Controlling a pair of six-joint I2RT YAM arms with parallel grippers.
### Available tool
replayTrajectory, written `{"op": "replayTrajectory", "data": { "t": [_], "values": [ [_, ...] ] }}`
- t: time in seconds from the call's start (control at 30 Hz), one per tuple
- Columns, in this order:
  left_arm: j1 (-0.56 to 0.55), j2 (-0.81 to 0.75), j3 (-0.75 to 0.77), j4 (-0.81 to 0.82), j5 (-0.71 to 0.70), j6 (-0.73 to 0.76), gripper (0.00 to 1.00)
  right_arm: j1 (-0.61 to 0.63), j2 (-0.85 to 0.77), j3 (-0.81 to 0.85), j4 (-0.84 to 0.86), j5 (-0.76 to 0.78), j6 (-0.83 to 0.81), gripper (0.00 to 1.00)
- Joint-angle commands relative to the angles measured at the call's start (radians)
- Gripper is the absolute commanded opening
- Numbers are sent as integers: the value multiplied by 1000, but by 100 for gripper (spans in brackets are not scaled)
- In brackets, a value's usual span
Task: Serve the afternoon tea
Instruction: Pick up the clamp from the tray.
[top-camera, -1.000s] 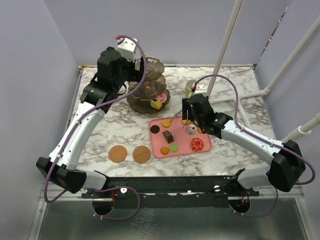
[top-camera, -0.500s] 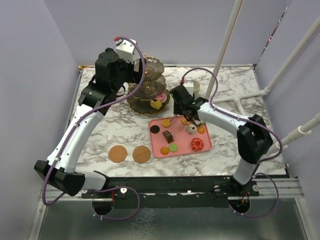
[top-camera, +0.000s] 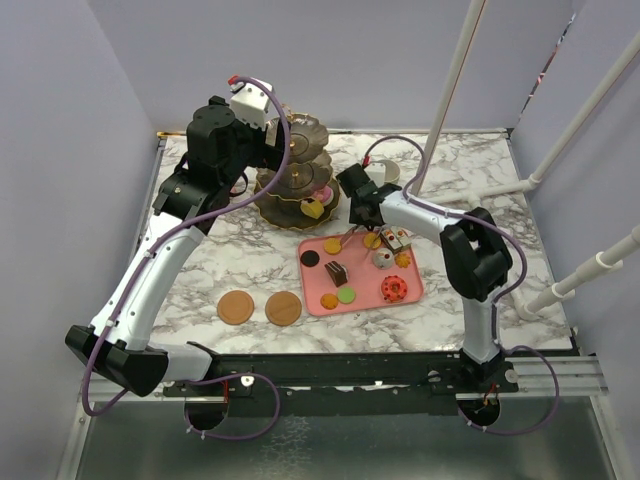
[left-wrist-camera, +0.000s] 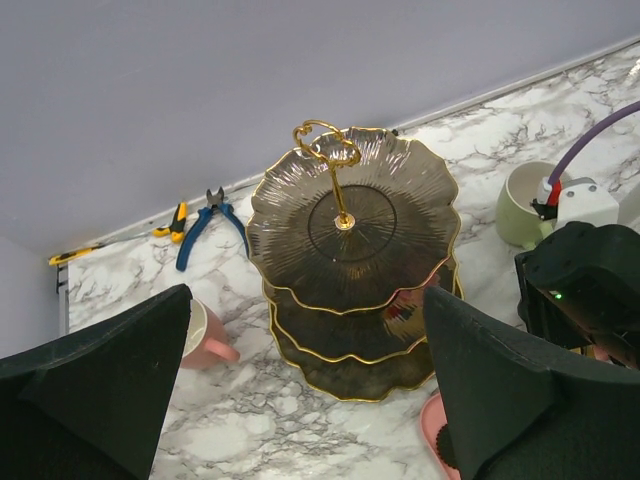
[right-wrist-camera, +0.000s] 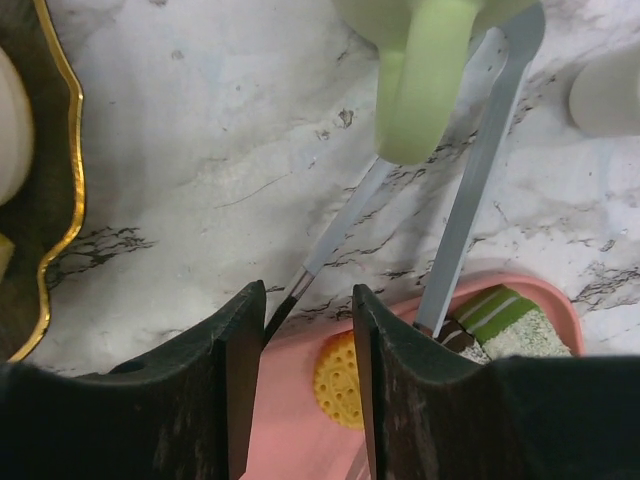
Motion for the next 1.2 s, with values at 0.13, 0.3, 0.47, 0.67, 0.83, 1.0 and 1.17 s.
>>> {"op": "replayTrajectory", "data": {
  "t": [0.13, 0.3, 0.47, 0.67, 0.83, 1.0, 1.17],
  "values": [
    [5, -12, -5, 13, 13, 22, 99, -17, 96, 46, -10, -12, 19, 37],
    [5, -11, -9, 13, 10, 33, 99, -18, 120, 51, 33, -33, 10, 22],
    [5, -12, -6, 13, 15, 38, 99, -19, 94, 34, 44, -44, 11, 1],
    [5, -8, 4, 11, 32, 33, 99, -17, -42, -72, 93, -70, 40, 1],
    [5, -10, -1, 11, 49, 29, 99, -17, -158, -163, 118, -73, 71, 1],
    [5, -16, -11, 10, 74, 21, 99, -16, -316, -256, 222, -135, 53, 1],
    [5, -24, -12, 8, 109, 11, 99, -16, -486, -304, 366, -280, 21, 1]
  ]
}}
